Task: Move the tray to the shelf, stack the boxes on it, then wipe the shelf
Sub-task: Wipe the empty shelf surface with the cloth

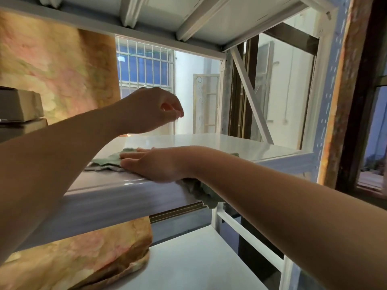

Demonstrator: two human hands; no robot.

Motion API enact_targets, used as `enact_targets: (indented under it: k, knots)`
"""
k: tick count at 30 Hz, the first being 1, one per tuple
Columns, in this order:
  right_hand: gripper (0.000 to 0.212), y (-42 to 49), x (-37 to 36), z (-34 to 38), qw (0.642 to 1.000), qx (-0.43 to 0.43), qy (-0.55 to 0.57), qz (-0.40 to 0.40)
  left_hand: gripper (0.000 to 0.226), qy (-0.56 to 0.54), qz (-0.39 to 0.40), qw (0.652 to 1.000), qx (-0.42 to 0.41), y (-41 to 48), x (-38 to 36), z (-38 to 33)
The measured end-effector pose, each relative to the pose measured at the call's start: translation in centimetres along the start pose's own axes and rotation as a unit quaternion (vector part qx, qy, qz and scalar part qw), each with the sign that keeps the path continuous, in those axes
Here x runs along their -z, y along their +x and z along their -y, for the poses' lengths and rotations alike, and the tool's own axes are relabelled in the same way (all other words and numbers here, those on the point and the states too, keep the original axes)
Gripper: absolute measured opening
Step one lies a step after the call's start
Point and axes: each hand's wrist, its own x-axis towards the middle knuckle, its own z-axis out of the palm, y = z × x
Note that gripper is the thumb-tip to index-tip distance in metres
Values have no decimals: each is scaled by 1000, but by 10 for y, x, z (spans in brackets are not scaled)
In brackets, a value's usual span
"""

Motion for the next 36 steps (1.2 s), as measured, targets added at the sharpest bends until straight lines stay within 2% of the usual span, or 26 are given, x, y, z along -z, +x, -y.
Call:
enact_targets:
  k: [3,6,9,14,22,25,29,32,36]
  knots:
    - [45,-8,8,-19,1000,1,8,5,19,24,24,999,21,-3,-3,7]
    - [48,-22,21,-46,999,24,-37,29,18,19,22,999,30,-3,-4,6]
    - [51,-29,34,-83,997,-4,-67,27,19,22,11,999,23,-5,-6,0]
    - [59,-48,54,-146,989,-126,-70,12,18,51,29,998,11,-6,-20,-5]
    - [46,-76,74,-209,962,-267,18,-46,17,62,41,997,34,-7,-20,1]
    - [43,-72,77,-215,966,-249,-41,-62,17,56,29,997,37,-5,-18,2]
    - [41,-71,76,-202,965,-256,2,-49,17,43,14,998,32,-2,-20,-10]
    - [36,-68,72,-184,974,-227,-5,-24,17,57,34,998,1,-3,-28,-19]
    - [48,-55,64,-159,986,-162,-44,14,19,66,50,997,3,-3,-29,-18]
